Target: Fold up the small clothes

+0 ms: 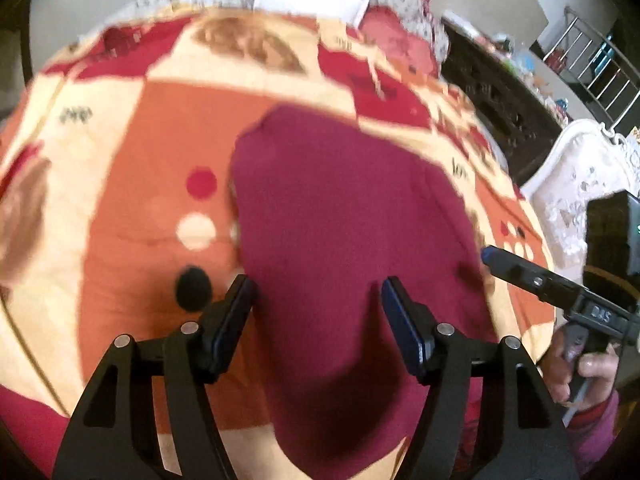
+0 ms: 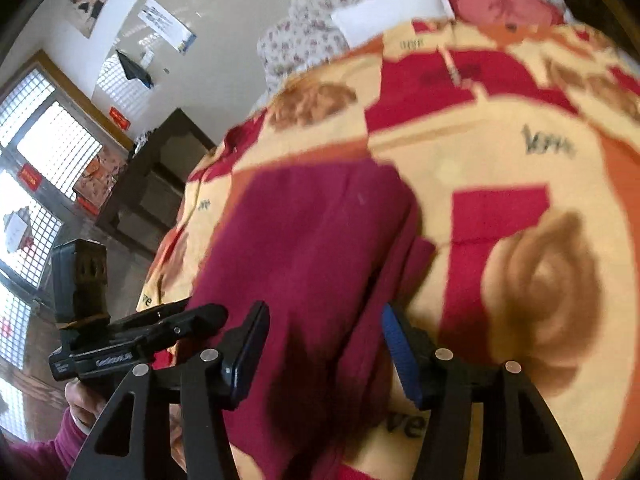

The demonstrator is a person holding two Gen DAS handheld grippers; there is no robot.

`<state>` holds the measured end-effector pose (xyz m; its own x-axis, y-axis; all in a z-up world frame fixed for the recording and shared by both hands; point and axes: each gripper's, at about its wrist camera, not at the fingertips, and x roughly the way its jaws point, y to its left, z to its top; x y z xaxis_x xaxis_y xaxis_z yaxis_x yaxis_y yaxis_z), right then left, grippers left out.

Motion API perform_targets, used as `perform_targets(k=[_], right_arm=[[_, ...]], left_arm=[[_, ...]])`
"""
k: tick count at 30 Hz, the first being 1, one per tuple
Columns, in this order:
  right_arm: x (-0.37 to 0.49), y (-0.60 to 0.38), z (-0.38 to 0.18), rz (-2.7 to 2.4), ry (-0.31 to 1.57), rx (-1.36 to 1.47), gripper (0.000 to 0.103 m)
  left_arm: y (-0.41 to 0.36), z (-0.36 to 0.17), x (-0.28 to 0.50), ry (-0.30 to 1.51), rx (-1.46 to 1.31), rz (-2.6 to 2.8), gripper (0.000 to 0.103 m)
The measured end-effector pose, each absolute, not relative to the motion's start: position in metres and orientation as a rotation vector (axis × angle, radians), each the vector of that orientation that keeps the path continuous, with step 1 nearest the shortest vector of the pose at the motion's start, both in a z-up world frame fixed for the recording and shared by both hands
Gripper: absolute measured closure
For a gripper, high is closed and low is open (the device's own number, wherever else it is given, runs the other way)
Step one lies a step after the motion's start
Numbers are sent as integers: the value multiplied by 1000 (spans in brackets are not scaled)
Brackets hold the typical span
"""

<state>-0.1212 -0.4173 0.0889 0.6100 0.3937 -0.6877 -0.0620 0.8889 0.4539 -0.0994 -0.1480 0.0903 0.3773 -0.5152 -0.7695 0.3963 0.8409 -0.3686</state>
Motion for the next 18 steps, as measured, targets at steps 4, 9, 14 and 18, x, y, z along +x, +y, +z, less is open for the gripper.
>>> perform_targets(k=[4,9,14,18], right_arm=[[-130,-405,112,255,785,302,48],[-97,-383,98,281,820,254,64],[-61,-395,49,178,937,216,68],[-63,-411,47,209,913,326,69]], left_arm=[[-144,102,-94,973,-164,-565,35],[-177,92,-64,955,-85,-467,35],[-199,64,-51,995,-22,-429,34],[-205,59,-52,981,9,-421,31]])
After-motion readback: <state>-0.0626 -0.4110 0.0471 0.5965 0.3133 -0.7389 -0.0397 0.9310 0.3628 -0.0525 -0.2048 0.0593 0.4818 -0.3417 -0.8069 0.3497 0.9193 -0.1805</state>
